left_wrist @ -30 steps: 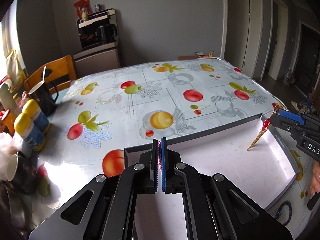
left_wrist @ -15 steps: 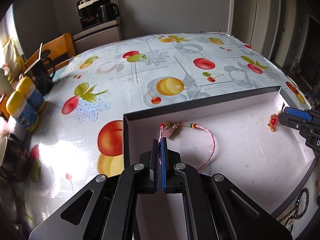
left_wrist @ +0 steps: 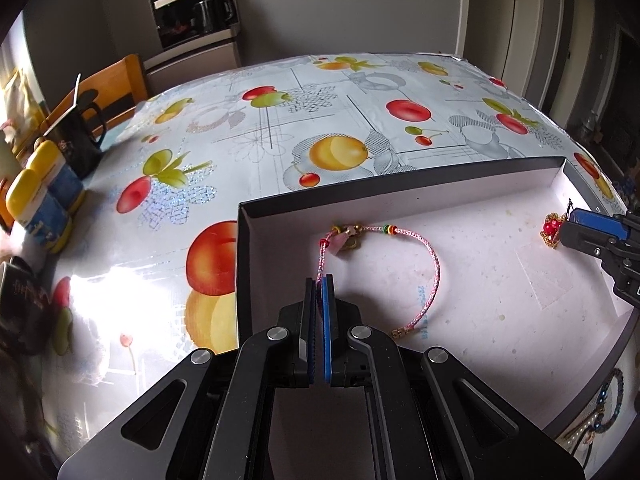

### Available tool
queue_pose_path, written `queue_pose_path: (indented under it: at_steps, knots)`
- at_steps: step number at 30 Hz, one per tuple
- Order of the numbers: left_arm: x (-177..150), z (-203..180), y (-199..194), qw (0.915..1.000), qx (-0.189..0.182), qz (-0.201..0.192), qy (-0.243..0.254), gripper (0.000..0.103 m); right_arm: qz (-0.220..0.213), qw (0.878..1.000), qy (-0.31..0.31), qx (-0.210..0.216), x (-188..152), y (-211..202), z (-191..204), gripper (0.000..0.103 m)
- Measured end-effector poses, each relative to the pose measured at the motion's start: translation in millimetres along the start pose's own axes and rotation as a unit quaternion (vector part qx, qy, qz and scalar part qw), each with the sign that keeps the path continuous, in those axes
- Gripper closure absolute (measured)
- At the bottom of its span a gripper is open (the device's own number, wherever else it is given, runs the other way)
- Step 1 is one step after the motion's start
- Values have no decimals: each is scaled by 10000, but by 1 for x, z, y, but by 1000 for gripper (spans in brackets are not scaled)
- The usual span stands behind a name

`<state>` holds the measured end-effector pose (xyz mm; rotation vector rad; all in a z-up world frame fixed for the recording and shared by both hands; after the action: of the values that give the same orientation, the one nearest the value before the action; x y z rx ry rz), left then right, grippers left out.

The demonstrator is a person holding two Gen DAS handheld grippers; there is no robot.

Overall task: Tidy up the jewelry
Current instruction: 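Carry both pieces into the black box and open both tools to release them, then withdraw both tools from the box toward the remaining jewelry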

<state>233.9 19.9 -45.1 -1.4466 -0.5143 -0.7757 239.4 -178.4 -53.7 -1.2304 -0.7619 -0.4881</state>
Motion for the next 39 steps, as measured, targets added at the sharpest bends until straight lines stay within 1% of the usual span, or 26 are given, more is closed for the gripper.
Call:
queue_pose_path:
  at_steps: [4, 5, 6, 9, 11, 12, 14, 15, 17, 19, 20, 21, 22, 25, 27, 28, 31, 39]
  knots:
    - [-1, -3, 1, 10000, -4, 7, 16, 98, -16, 10000, 2, -28, 0, -1, 0, 75]
    - [-1, -3, 0, 10000, -20, 0, 2, 94, -22, 10000, 1, -28, 0, -1, 1, 75]
    - [0, -3, 0, 10000, -35, -13, -15, 87, -25, 10000, 7, -19, 0, -2, 0, 75]
    - [1, -3, -4, 9999, -95, -91, -54, 75, -83, 10000, 38, 8, 0, -5, -1, 71]
    - [2, -5, -8, 9998, -68, -162, -34, 69, -135, 9999, 74, 25, 1, -8, -1, 60]
    - [3, -6, -11, 9997, -96, -204, -34, 67, -165, 9998, 85, 44, 2, -10, -1, 57]
    - [5, -7, -16, 9994, -157, -299, -48, 53, -229, 9997, 64, 53, 3, -14, 0, 55]
    - [7, -8, -20, 9992, -187, -361, -45, 48, -274, 9996, 52, 58, 4, -17, 0, 52]
    - [9, -10, -27, 9987, -224, -466, -37, 43, -371, 9993, 42, 67, 5, -24, 0, 46]
    - [10, -11, -35, 9981, -244, -564, -34, 38, -466, 9989, 49, 79, 6, -31, -1, 43]
    - [11, -11, -40, 9977, -253, -626, -35, 32, -513, 9986, 66, 85, 6, -36, -2, 39]
    - [11, -11, -45, 9973, -258, -686, -33, 30, -563, 9983, 83, 86, 5, -40, -3, 34]
    - [12, -11, -50, 9968, -268, -748, -26, 27, -623, 9980, 100, 86, 5, -45, -5, 32]
    - [11, -9, -63, 9957, -279, -883, -41, 22, -787, 9967, 172, 95, 3, -60, -10, 21]
    - [10, -7, -71, 9950, -277, -958, -69, 18, -915, 9955, 251, 86, 2, -71, -13, 7]
    - [9, -6, -75, 9945, -288, -1000, -79, 17, -991, 9947, 277, 68, 1, -77, -15, 5]
    - [5, -5, -88, 9933, -261, -1123, -67, 12, -1104, 9935, 270, 11, -2, -91, -17, 6]
    - [-11, -2, -115, 9913, -199, -1294, -136, 8, -1312, 9909, -30, -296, -17, -116, -11, 6]
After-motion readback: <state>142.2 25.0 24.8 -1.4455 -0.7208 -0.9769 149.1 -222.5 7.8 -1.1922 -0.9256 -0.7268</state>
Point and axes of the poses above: each gripper's, at about its wrist camera, not at the fingertips, and y roughly the way its jaws point, z to its left, x to its top, the point moved 4 cm from there along y, roughly the way its jaws point, and after that the axes turned 10 degrees about -z, right-handed, at the moved point
